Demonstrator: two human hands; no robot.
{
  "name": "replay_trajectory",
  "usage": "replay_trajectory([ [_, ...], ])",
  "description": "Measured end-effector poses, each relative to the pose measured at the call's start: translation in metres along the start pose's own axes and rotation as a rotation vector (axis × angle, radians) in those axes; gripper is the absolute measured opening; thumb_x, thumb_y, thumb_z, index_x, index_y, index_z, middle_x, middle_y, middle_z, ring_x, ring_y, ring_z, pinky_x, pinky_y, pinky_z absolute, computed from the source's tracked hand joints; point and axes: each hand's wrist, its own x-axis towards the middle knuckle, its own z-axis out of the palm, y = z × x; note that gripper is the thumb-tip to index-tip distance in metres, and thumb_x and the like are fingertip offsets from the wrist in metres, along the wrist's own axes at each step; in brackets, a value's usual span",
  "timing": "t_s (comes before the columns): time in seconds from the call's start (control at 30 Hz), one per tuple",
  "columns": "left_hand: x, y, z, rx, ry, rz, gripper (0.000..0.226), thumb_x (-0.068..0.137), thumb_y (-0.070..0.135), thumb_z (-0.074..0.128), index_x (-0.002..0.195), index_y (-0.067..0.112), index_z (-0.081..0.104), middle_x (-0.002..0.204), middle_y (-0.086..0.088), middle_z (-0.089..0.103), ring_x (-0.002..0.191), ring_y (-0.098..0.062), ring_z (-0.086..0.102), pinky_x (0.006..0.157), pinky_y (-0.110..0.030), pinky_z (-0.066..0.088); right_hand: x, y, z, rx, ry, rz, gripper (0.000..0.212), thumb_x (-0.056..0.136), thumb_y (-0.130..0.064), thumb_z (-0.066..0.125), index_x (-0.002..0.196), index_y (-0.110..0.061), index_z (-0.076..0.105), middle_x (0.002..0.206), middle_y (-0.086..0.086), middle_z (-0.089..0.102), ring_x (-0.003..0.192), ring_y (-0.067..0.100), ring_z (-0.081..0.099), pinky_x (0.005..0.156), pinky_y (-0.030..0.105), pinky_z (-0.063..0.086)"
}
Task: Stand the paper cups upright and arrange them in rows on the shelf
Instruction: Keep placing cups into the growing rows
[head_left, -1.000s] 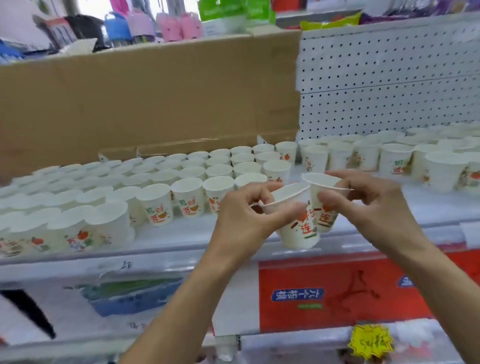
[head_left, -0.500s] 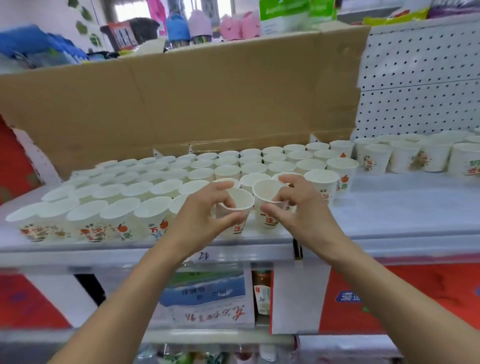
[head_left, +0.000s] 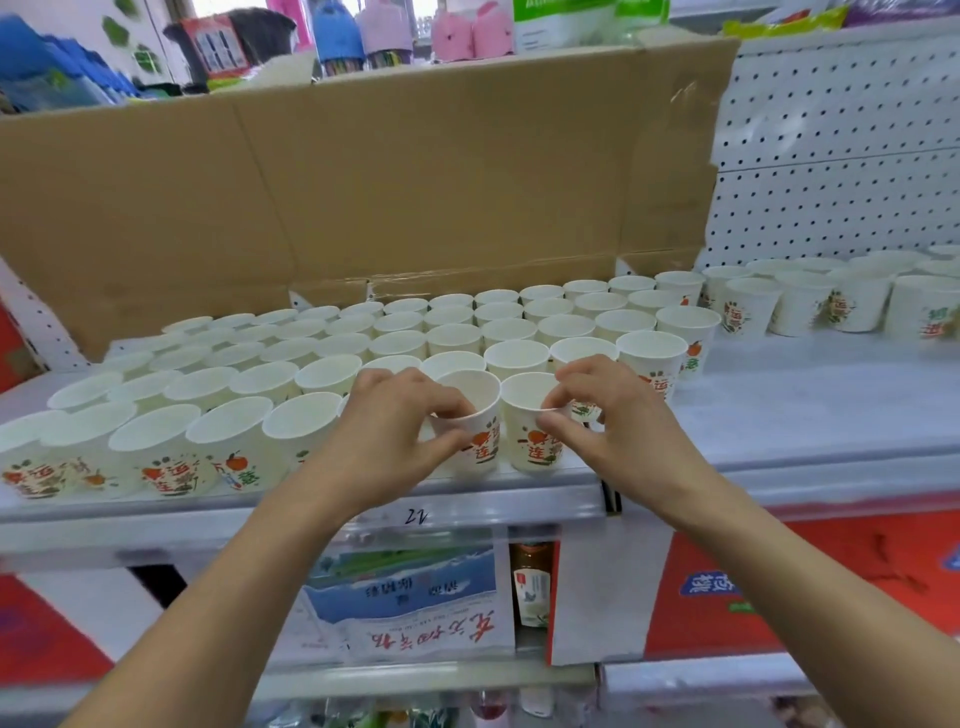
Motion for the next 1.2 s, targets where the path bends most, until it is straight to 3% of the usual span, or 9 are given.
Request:
replay_trajectory([
  [0.17, 0.002, -0.005, -0.002, 0.051, -0.094, -0.014, 0.013, 0.087, 0.027, 0.063, 0.088, 0.039, 0.057, 0.095, 0.016, 0.062, 0.095, -0.008, 0.05, 0.102, -0.035, 0.023, -0.003, 0.001, 0.004, -0.016, 0.058, -0.007, 0.01, 0.085, -0.033, 0.068, 0.088, -0.023, 0.069, 0.106, -0.007, 0.059, 0.104, 0.011, 0.05, 0.083, 0.026, 0.044],
  [0.4, 0.007, -0.001, -0.007, 0.04, -0.073, 0.034, 0.018, 0.084, 0.048, 0.064, 0.099, 0.039, 0.065, 0.095, 0.019, 0.061, 0.1, -0.002, 0.046, 0.101, -0.031, 0.019, -0.004, 0.001, 0.006, -0.007, 0.051, -0.015, 0.014, 0.084, -0.034, 0.07, 0.094, -0.025, 0.071, 0.104, -0.009, 0.059, 0.096, 0.006, 0.049, 0.079, 0.026, 0.047],
  [0.63, 0.01, -0.005, -0.016, 0.149, -0.183, 0.011, 0.011, 0.091, 0.039, 0.06, 0.1, 0.039, 0.066, 0.104, 0.02, 0.064, 0.108, -0.004, 0.047, 0.104, -0.034, 0.015, -0.002, -0.001, 0.008, 0.039, 0.029, -0.033, 0.012, 0.086, -0.031, 0.068, 0.094, -0.023, 0.072, 0.101, -0.01, 0.06, 0.079, 0.003, 0.051, 0.072, 0.019, 0.047],
  [0.77, 0.009, -0.007, -0.017, 0.187, -0.207, 0.007, 0.009, 0.091, 0.035, 0.06, 0.098, 0.04, 0.061, 0.103, 0.021, 0.063, 0.109, -0.002, 0.046, 0.111, -0.038, 0.011, -0.001, -0.001, 0.011, 0.048, 0.023, -0.035, 0.015, 0.086, -0.031, 0.068, 0.098, -0.022, 0.073, 0.102, -0.009, 0.061, 0.079, 0.003, 0.053, 0.073, 0.02, 0.049],
  [0.9, 0.005, -0.001, -0.016, 0.162, -0.178, 0.004, 0.017, 0.086, 0.044, 0.063, 0.102, 0.04, 0.061, 0.1, 0.022, 0.061, 0.105, 0.002, 0.046, 0.113, -0.037, 0.009, -0.003, -0.002, 0.01, -0.002, 0.023, -0.036, 0.025, 0.086, -0.036, 0.066, 0.11, -0.028, 0.069, 0.114, -0.01, 0.06, 0.081, 0.002, 0.052, 0.074, 0.025, 0.052],
  [1.0, 0.005, 0.007, -0.013, 0.145, -0.137, 0.01, 0.026, 0.084, 0.051, 0.062, 0.107, 0.041, 0.06, 0.099, 0.024, 0.06, 0.104, 0.003, 0.047, 0.112, -0.035, 0.015, -0.009, 0.001, 0.006, -0.092, 0.073, -0.089, 0.035, 0.088, -0.043, 0.061, 0.121, -0.033, 0.06, 0.12, -0.012, 0.056, 0.084, -0.002, 0.048, 0.065, 0.024, 0.05],
  [1.1, 0.012, 0.028, -0.008, 0.015, -0.066, 0.07, 0.032, 0.08, 0.051, 0.063, 0.111, 0.044, 0.058, 0.101, 0.027, 0.06, 0.102, 0.003, 0.051, 0.1, -0.029, 0.037, -0.02, 0.013, -0.007, -0.135, 0.135, -0.14, 0.037, 0.09, -0.044, 0.058, 0.126, -0.033, 0.055, 0.12, -0.011, 0.055, 0.086, -0.002, 0.048, 0.059, 0.019, 0.045],
  [1.2, 0.032, 0.061, -0.001, -0.085, -0.063, 0.136, 0.038, 0.079, 0.051, 0.062, 0.116, 0.042, 0.057, 0.112, 0.025, 0.06, 0.107, 0.004, 0.052, 0.094, -0.024, 0.044, -0.027, 0.042, -0.031, -0.137, 0.181, -0.161, 0.037, 0.09, -0.043, 0.055, 0.124, -0.031, 0.057, 0.12, -0.01, 0.057, 0.095, 0.005, 0.056, 0.07, 0.024, 0.05],
])
